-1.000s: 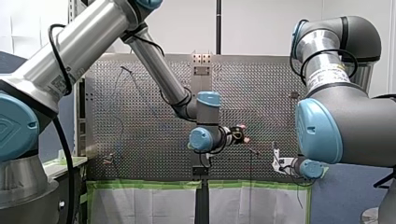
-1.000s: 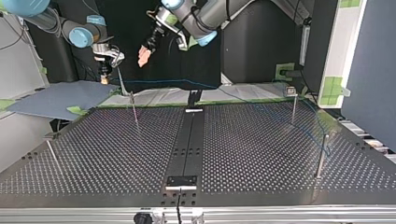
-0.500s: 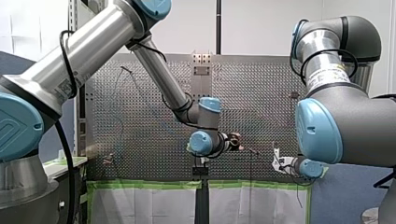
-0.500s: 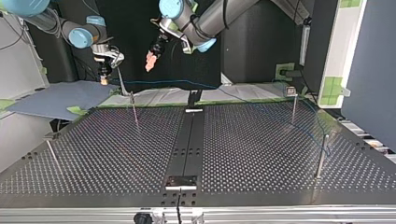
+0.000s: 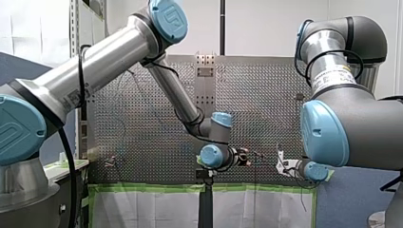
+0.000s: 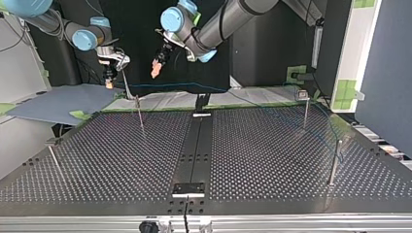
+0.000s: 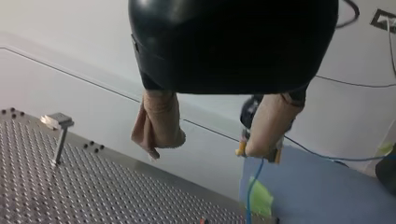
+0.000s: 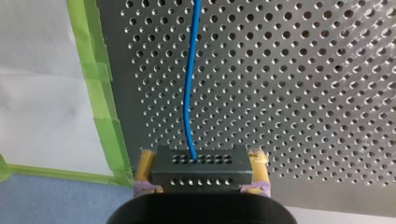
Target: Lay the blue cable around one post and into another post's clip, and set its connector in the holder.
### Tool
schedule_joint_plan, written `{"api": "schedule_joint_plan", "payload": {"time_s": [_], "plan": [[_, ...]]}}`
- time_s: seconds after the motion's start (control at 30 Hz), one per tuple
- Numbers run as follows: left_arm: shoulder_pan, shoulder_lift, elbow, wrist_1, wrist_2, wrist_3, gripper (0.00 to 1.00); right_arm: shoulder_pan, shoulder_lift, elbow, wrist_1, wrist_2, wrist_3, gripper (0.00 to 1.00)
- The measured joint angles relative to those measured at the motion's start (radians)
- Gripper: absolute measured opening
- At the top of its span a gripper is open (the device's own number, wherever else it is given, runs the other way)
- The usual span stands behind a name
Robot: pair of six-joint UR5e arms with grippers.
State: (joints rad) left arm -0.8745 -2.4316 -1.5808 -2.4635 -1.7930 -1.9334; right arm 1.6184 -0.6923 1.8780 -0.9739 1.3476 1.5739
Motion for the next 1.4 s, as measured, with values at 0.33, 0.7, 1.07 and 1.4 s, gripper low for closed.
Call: {"api": "schedule_joint_plan", "payload": {"time_s": [0.33, 0.7, 1.07, 1.4], "plan": [[0.011, -0.088, 0.088, -0.077, -0.022, 0.021, 1.0, 0.007, 0.0, -0.005, 0.008, -0.001, -0.003, 0.0], [0.027, -0.177, 0.202, -0.097, -0.07, 0.034, 1.0, 0.02, 0.0, -0.006, 0.007, -0.001, -0.001, 0.0], [-0.004, -0.173, 0.222, -0.122, -0.074, 0.128, 1.0, 0.021, 0.0, -0.013, 0.005, 0.0, 0.015, 0.0], [0.01, -0.173, 0.242, -0.107, -0.143, 0.113, 1.0, 0.023, 0.0, -0.013, 0.012, -0.001, 0.012, 0.0]]}}
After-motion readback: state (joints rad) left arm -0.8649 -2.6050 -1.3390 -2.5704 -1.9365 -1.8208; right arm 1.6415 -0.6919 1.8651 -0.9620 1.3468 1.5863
